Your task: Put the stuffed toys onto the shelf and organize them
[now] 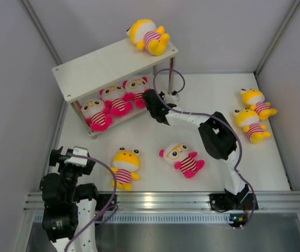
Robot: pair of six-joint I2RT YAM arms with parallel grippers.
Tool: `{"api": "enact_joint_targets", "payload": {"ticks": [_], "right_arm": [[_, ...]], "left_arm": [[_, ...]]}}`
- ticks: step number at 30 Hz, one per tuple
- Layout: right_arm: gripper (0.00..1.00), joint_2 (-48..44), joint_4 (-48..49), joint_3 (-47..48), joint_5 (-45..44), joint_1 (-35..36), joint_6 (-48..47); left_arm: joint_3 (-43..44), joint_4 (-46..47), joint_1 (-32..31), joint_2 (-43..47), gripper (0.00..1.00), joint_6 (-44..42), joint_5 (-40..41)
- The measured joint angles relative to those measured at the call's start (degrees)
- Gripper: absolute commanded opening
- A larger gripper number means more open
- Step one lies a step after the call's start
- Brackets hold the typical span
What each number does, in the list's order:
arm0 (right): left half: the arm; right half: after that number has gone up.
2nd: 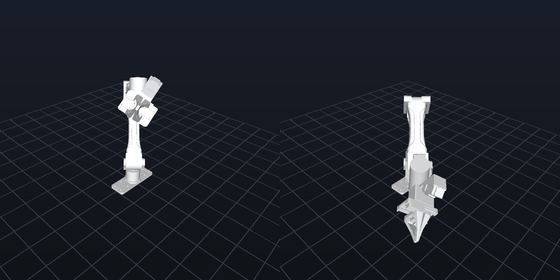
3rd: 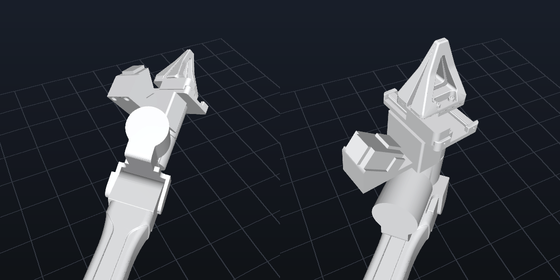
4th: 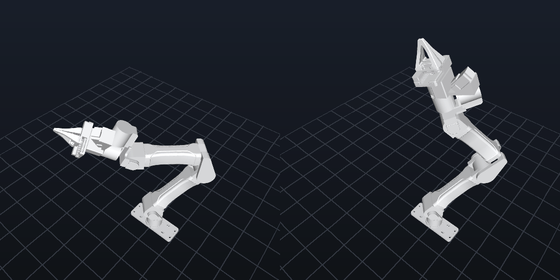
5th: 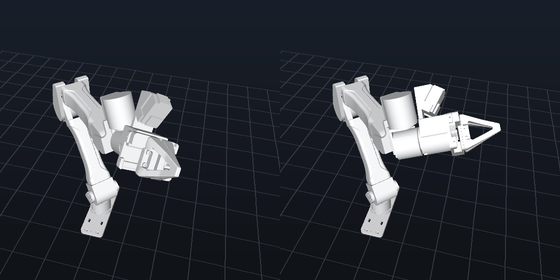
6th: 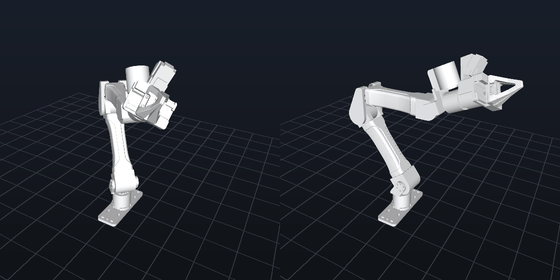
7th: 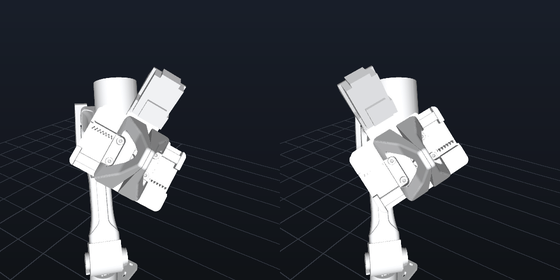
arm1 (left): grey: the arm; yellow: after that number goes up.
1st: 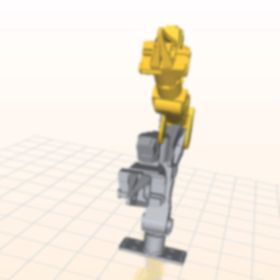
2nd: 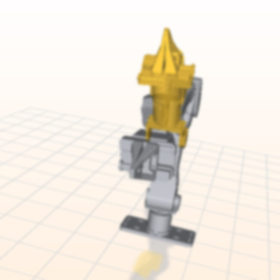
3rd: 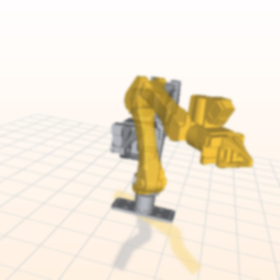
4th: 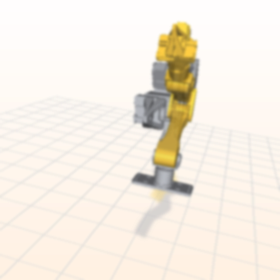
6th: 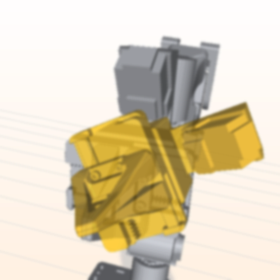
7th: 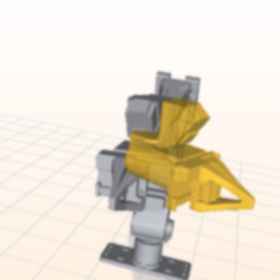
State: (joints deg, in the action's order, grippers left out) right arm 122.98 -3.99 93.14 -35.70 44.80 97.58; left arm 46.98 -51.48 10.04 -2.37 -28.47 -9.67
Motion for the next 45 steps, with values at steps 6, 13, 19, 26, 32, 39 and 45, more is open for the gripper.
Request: {"api": "enact_joint_targets", "payload": {"ticks": [6,13,19,26,32,39,45], "right_arm": [[0.0,0.0,0.13,0.0,0.0,0.79,-1.22],[0.75,-1.92,4.11,-4.04,-0.37,0.85,-8.57],[0.91,-11.76,6.99,-11.93,-0.66,0.96,-22.71],[0.96,-34.49,5.4,-22.27,0.74,1.29,-43.56],[0.97,-53.88,-12.07,-35.28,3.67,1.31,-51.49],[0.92,-71.34,-30.49,-54.82,13.97,1.33,-45.4],[0.9,-81.53,-37.94,-60.98,19.26,1.38,-39.52]], "left_arm": [[-0.02,0.0,0.0,0.02,0.99,-0.26,0.04],[0.0,0.0,0.0,0.02,0.99,-0.24,0.04],[0.0,0.0,0.0,0.04,0.99,-0.46,0.04],[0.09,0.02,0.0,0.81,0.99,-0.46,0.59],[-0.2,0.02,0.02,0.87,0.99,-0.37,2.93],[-0.26,0.0,0.9,0.87,0.99,0.11,3.06],[0.15,0.0,1.22,0.87,0.99,1.03,2.58]]}}
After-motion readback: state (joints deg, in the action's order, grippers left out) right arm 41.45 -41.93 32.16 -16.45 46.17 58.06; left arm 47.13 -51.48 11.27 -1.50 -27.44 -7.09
